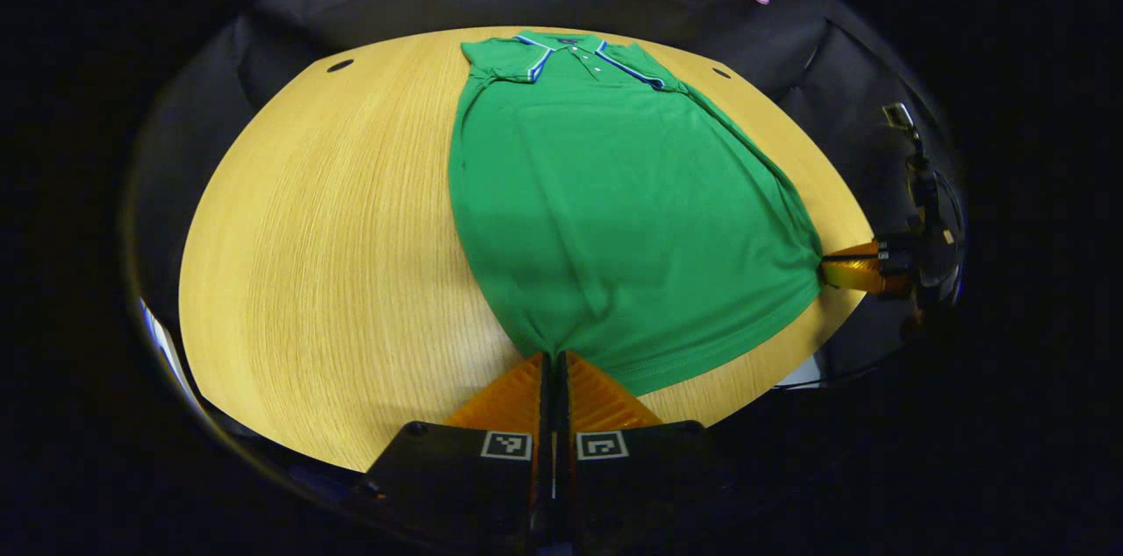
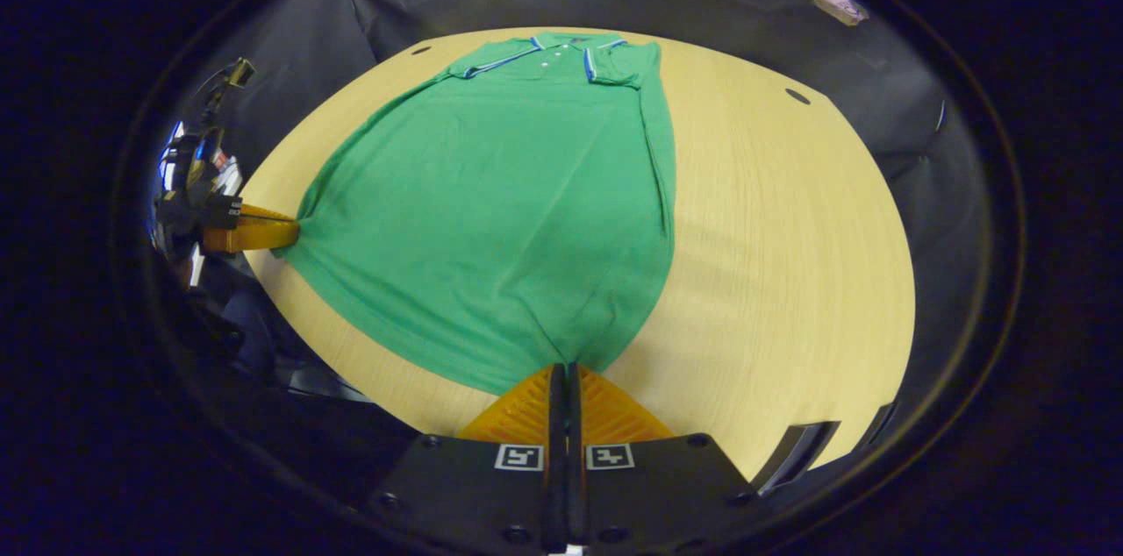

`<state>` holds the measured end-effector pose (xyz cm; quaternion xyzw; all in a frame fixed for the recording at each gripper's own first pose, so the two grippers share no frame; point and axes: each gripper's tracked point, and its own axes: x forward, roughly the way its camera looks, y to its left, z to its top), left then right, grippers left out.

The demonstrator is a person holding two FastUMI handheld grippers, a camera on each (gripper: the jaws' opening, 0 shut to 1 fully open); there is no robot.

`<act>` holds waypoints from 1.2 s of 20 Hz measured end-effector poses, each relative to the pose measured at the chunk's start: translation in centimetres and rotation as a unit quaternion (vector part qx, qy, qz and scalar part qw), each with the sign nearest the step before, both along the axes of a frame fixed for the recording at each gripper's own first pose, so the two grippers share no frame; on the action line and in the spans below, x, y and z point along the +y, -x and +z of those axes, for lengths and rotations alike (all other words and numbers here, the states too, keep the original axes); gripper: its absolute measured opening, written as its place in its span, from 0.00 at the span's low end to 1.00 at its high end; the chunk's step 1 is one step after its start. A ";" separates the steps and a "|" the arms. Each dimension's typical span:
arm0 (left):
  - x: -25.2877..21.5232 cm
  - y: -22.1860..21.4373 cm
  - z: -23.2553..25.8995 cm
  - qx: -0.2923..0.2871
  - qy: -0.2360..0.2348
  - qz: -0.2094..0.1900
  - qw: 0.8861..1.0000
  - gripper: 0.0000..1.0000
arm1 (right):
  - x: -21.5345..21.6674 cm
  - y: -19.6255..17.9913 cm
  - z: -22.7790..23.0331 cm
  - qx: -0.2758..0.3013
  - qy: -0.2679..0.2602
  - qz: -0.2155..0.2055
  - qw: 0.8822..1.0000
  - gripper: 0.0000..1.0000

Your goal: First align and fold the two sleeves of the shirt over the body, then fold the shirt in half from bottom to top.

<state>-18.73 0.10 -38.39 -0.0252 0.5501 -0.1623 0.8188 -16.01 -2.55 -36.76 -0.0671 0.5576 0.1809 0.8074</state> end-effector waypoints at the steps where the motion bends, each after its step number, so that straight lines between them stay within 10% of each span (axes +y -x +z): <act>1: 0.0 -0.3 0.4 -0.004 0.003 0.003 1.000 0.04 | 0.2 -0.3 0.5 -0.004 -0.006 -0.002 1.000 0.03; 24: -0.9 -17.3 14.2 -0.177 0.028 -0.032 0.983 0.04 | 0.7 -18.7 15.5 -0.137 -0.106 -0.081 0.981 0.03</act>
